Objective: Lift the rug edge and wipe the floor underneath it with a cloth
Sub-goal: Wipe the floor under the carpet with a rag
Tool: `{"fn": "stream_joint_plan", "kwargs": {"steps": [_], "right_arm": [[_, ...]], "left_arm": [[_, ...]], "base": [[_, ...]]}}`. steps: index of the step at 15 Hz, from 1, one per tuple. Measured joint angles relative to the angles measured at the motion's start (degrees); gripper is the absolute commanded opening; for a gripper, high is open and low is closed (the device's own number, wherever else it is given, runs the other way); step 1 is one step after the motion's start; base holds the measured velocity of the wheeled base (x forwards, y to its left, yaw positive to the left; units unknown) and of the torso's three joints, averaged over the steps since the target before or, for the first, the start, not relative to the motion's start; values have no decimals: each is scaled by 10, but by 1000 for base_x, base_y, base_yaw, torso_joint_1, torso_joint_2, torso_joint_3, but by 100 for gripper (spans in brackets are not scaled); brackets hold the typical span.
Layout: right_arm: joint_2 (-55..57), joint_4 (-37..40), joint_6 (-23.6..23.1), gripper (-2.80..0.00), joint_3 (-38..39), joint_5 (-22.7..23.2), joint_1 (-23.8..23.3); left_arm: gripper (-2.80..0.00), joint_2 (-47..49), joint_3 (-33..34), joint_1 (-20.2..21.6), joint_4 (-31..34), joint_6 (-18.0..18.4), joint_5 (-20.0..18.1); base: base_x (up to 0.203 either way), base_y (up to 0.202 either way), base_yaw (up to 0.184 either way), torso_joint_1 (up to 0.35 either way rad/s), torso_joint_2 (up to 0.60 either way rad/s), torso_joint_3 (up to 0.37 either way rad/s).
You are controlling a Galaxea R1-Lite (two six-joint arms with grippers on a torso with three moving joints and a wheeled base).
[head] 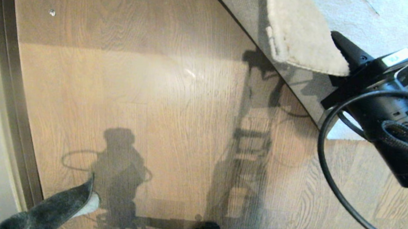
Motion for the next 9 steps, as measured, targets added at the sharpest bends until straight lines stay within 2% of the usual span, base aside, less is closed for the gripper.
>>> {"fn": "stream_joint_plan", "kwargs": {"steps": [4,9], "right_arm": [[-2,0,0,-280,-1,0,0],[-2,-1,0,-280,0,-1,0]], "left_arm": [[-280,-10,1,81,-2,0,0],[-280,-102,1,113,-1,-1,1]], "base": [[0,0,0,0,0,0],[0,0,0,0,0,0]]}}
